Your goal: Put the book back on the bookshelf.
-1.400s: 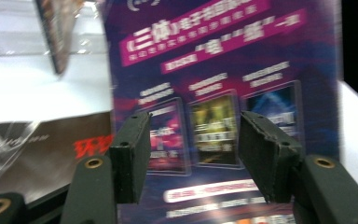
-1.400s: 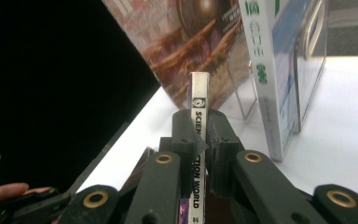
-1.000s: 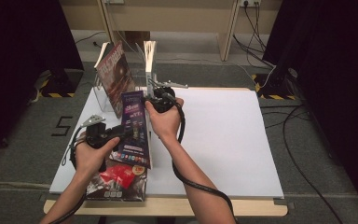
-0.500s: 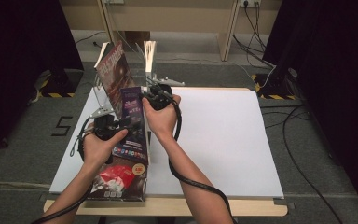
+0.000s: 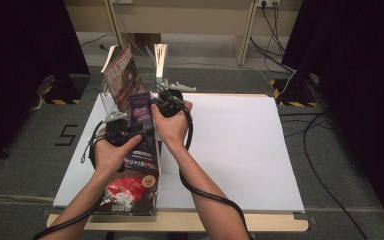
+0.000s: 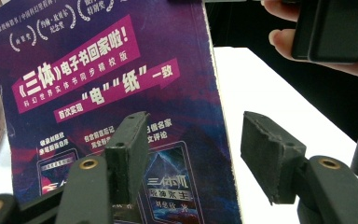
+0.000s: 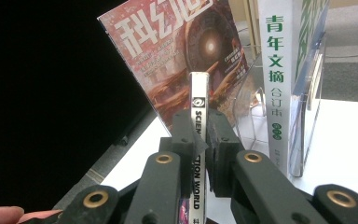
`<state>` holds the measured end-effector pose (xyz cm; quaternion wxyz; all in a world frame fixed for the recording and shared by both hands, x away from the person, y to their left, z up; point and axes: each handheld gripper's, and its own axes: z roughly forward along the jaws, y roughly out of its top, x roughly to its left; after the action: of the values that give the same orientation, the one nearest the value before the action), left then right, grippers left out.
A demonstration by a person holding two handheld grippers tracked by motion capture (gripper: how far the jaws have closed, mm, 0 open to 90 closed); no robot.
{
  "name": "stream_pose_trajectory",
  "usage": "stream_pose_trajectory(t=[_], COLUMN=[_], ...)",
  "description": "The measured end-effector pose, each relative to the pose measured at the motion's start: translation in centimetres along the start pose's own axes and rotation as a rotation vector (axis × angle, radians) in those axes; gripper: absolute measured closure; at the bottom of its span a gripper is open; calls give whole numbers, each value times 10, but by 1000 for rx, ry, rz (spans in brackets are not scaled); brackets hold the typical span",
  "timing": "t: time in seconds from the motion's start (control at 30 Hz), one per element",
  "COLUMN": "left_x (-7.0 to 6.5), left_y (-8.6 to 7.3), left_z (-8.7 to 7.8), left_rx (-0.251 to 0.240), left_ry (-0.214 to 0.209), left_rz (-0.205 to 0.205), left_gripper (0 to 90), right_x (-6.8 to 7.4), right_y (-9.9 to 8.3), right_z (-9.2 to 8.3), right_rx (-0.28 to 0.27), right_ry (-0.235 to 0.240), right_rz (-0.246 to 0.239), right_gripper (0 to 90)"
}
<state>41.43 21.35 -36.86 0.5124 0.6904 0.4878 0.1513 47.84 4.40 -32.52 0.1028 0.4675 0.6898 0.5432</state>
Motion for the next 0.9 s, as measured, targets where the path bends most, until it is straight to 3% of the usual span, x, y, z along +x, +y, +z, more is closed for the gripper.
stream_pose_trajectory(t=[0.47, 0.6, 0.9], left_x=[-6, -10, -14], left_y=[11, 13, 8], left_z=[10, 15, 24], left_rx=[1, 3, 13], left_ry=[75, 107, 158], left_rz=[20, 42, 77], left_gripper=[396, 394, 412], right_x=[7, 8, 14], right_y=[5, 6, 10], right_z=[2, 1, -2], right_rx=[-27, -37, -54], right_ry=[-21, -26, -27], right_rz=[-3, -3, 3], right_gripper=[835, 835, 835])
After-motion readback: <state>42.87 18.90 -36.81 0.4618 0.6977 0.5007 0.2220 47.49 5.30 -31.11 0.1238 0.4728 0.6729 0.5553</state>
